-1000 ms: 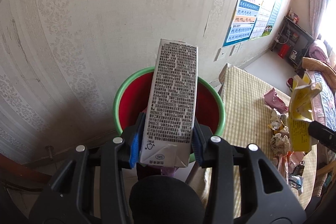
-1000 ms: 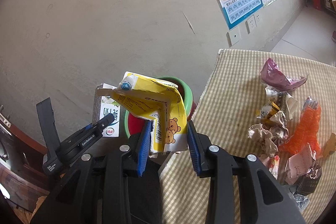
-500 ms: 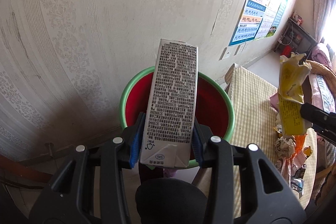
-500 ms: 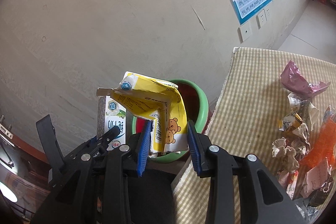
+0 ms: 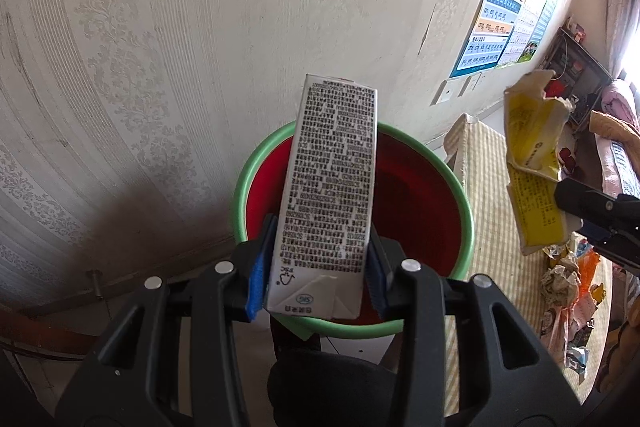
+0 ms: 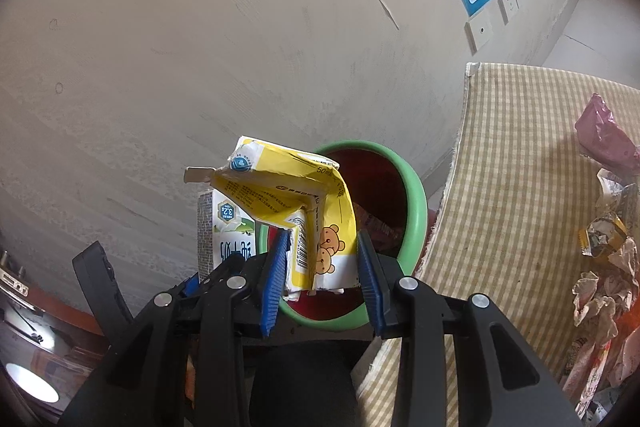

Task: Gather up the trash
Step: 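Carry the carton and juice box over the bin and open both tools, then move both tools back over the table toward the remaining wrappers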

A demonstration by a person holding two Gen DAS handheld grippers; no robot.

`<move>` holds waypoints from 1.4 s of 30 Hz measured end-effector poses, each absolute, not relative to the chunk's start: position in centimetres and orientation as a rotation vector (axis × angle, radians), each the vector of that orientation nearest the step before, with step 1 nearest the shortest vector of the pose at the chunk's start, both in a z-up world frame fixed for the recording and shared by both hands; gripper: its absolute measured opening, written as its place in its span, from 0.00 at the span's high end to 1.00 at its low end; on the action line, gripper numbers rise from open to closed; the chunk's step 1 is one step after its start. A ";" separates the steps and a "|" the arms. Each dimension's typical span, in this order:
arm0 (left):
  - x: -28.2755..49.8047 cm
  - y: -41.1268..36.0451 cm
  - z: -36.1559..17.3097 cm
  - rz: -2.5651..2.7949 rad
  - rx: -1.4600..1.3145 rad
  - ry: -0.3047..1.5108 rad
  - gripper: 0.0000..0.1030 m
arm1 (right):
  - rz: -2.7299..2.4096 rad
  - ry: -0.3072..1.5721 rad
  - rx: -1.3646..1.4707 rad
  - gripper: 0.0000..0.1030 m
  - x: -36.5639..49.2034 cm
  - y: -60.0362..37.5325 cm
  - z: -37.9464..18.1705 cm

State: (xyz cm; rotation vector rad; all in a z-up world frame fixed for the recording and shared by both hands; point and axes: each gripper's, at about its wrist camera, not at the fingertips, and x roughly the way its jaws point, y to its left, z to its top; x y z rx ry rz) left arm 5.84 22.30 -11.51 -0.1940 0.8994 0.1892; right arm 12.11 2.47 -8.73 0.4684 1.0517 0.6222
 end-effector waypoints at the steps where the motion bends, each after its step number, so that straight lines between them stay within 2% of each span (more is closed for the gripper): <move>1: 6.0 22.4 -11.6 0.187 -0.195 0.903 0.62 | 0.623 1.058 0.469 0.67 12.3 2.8 -8.9; 15: 7.8 23.2 -12.8 0.187 -0.209 0.928 0.62 | 0.635 1.054 0.437 0.64 14.2 4.9 -9.4; 17: 7.9 23.3 -12.9 0.189 -0.217 0.925 0.61 | 0.642 1.042 0.425 0.58 14.2 5.2 -9.3; 18: 7.9 23.4 -13.0 0.193 -0.223 0.924 0.51 | 0.642 1.036 0.418 0.56 14.2 5.3 -9.2; 20: 7.8 23.5 -12.9 0.190 -0.239 0.913 0.37 | 0.643 1.027 0.415 0.51 14.1 5.3 -9.2; 30: 6.2 22.0 -11.9 0.176 -0.244 0.895 0.37 | 0.597 0.988 0.403 0.47 10.6 0.5 -8.4; 39: 4.4 15.1 -10.6 0.034 -0.203 0.896 0.37 | 0.476 0.935 0.318 0.43 4.4 -7.4 -7.6; 42: 3.8 12.0 -10.9 -0.030 -0.187 0.925 0.37 | 0.412 0.940 0.281 0.36 1.9 -10.5 -8.4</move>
